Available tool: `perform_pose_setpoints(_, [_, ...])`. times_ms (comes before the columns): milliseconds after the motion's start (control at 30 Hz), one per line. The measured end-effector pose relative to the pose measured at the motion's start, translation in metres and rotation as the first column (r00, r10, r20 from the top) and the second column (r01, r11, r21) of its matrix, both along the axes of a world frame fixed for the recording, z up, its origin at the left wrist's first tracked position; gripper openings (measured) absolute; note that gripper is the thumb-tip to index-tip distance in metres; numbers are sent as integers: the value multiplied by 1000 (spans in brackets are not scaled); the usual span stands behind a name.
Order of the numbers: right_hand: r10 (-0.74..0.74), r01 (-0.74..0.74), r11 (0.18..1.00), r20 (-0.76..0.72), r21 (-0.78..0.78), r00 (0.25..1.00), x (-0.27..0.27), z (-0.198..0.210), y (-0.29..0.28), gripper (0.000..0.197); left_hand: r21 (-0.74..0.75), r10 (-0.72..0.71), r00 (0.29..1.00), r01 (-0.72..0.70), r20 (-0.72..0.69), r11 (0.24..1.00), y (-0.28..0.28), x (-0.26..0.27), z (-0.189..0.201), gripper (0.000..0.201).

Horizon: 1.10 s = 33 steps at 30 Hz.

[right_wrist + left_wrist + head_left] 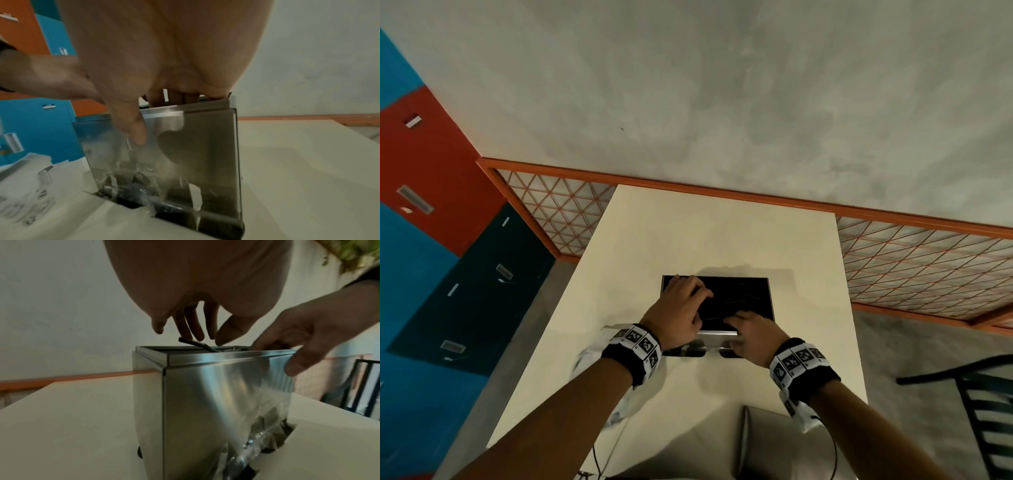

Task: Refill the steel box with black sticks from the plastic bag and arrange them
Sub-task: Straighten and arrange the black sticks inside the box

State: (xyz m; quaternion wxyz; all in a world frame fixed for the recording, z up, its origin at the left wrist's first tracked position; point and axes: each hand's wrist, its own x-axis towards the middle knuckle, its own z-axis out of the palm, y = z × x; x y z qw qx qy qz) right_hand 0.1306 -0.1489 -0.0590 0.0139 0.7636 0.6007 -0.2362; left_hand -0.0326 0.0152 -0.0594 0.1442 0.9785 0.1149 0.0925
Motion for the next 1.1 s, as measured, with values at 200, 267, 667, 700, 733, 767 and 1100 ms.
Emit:
perform_pose_setpoints(200, [9, -6, 998, -51, 58, 999, -7, 3, 7, 37, -196, -22, 933, -52, -359, 979, -21, -3, -4, 34])
perform_pose_setpoints(267, [16, -17, 1000, -52, -12, 999, -12, 4, 8, 34, -214, -2, 901, -101, -434, 972, -20, -4, -6, 34])
perform_pose_setpoints(667, [-66, 26, 971, -165, -236, 984, -22, 0, -2, 56, -400, 23, 909, -207, -417, 893, -32, -16, -23, 40])
perform_pose_setpoints(700, [-78, 39, 976, -174, -215, 982, -23, -1, -5, 60, -402, 31, 915, -207, -402, 892, -34, -17, -25, 41])
perform_pose_setpoints(733, [-90, 54, 980, -183, -193, 979, -24, -2, -6, 61, -402, 35, 922, -203, -386, 893, -35, -18, -27, 42])
perform_pose_setpoints(767, [-100, 66, 982, -190, -178, 977, -26, -3, -7, 61, -401, 35, 922, -202, -387, 893, -36, -19, -29, 44])
perform_pose_setpoints(1100, [-68, 12, 962, -196, -274, 978, -39, -5, -2, 65, -411, 73, 886, -284, -459, 866, -49, -27, -41, 54])
